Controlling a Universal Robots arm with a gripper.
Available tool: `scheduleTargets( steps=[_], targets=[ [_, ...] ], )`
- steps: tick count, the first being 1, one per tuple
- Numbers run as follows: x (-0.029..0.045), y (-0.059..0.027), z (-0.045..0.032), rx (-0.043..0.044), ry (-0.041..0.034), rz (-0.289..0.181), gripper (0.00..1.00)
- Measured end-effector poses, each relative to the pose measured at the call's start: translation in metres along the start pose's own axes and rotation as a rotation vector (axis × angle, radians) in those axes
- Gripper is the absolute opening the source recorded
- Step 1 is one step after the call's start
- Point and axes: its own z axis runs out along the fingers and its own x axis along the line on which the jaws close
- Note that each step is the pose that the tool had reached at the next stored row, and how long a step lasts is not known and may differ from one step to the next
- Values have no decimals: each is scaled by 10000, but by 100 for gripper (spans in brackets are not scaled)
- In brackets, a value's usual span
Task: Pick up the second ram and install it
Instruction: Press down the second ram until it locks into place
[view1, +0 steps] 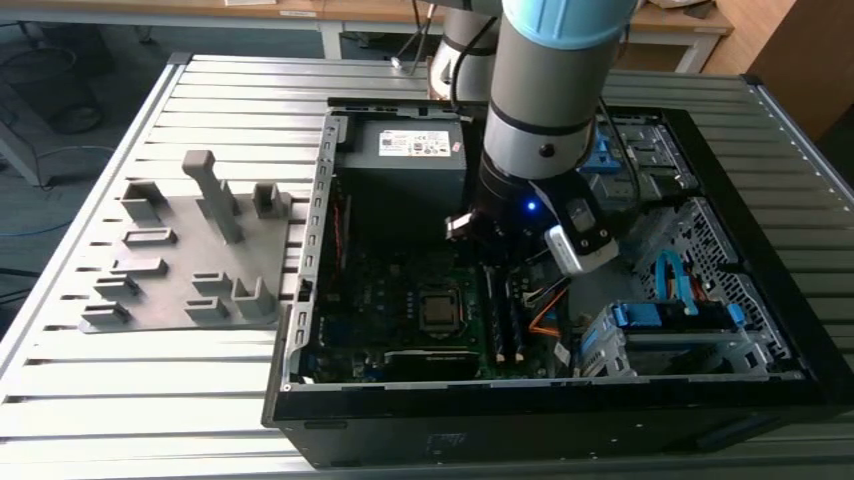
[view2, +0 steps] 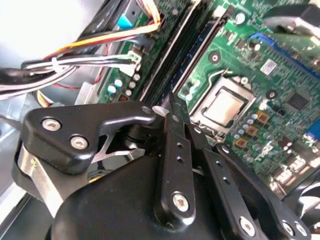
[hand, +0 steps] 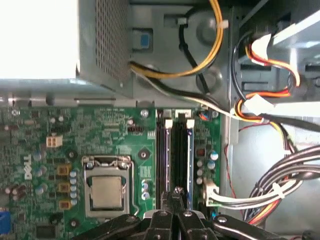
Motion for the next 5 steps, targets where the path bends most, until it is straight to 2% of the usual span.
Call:
scheduleTargets(
  steps=[5],
  targets=[
    [0,1,-2,-2,-2,0,10]
  ],
)
